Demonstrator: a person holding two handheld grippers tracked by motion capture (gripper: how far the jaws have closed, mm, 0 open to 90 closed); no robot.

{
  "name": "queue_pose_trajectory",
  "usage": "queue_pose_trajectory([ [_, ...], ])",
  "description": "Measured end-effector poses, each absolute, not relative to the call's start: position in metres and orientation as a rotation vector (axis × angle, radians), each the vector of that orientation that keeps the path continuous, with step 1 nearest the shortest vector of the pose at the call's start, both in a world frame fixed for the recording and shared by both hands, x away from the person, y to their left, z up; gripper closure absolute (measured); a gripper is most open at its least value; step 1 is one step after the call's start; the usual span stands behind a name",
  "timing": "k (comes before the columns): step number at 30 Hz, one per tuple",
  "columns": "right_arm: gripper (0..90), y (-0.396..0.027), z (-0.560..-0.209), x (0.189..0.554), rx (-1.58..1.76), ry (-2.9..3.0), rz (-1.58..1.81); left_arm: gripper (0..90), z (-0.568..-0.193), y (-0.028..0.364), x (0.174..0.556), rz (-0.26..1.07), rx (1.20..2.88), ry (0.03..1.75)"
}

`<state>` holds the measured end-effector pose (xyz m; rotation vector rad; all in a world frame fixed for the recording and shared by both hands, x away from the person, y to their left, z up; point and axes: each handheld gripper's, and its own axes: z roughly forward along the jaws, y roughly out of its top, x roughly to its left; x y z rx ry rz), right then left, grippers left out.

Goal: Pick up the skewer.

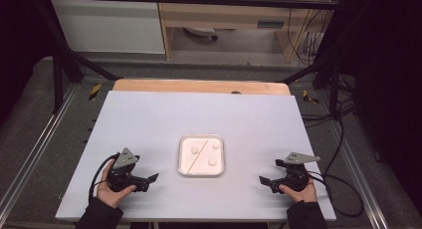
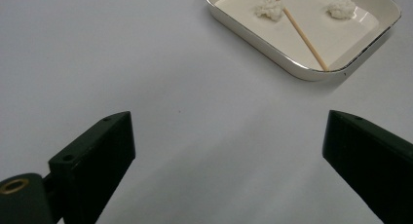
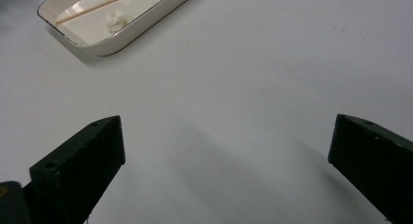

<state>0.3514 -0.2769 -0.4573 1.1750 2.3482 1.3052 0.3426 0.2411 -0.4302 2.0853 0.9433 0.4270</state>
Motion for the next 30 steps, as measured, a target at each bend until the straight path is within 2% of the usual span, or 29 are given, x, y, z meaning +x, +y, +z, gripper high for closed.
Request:
queue_pose_trajectory([
  [30,0.6,-0.277,-0.457,0.351,1.177,2.355,1.291,3.8,-0.408,0.187,0.356,0.420,2.124,0.897],
])
